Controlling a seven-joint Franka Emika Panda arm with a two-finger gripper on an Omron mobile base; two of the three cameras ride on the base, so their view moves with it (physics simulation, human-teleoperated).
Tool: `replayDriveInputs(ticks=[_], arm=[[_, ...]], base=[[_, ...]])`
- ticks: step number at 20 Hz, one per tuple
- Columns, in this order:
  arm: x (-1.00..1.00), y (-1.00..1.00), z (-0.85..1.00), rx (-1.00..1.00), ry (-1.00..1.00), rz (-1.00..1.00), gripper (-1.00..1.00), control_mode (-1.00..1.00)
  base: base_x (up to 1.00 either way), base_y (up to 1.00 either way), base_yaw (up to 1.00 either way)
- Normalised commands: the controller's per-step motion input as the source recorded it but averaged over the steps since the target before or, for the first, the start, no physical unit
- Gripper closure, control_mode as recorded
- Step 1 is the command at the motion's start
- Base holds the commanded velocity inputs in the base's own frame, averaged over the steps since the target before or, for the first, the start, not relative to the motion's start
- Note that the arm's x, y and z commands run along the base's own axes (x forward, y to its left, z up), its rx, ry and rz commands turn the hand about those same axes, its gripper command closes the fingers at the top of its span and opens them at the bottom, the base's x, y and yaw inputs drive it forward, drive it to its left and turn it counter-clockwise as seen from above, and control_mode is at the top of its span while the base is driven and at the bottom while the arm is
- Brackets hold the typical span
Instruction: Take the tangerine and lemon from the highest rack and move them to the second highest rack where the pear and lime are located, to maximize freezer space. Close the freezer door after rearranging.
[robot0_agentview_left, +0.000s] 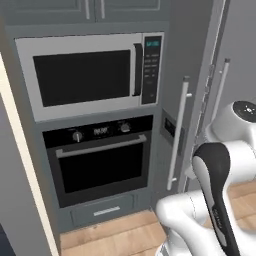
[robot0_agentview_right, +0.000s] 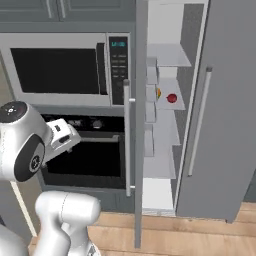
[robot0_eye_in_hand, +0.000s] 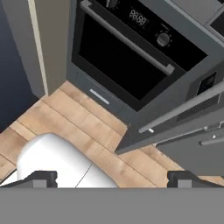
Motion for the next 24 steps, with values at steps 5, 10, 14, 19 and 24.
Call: replayDriveInputs(ticks=[5,10,14,19,24], arm=[[0.0,0.0,0.0,0.0,0.0,0.0,-1.0,1.0],[0.0,0.0,0.0,0.0,0.0,0.0,-1.0,1.0],[0.0,0.0,0.0,0.0,0.0,0.0,-1.0,1.0],[0.0,0.0,0.0,0.0,0.0,0.0,-1.0,1.0],[0.0,0.0,0.0,0.0,0.0,0.0,-1.0,1.0]], base=[[0.39,0.69,-0.49],[0.34,0.73,-0.52],[0.09,0.81,-0.32],[0.23,0.57,-0.37],[0.49,0.36,-0.38]])
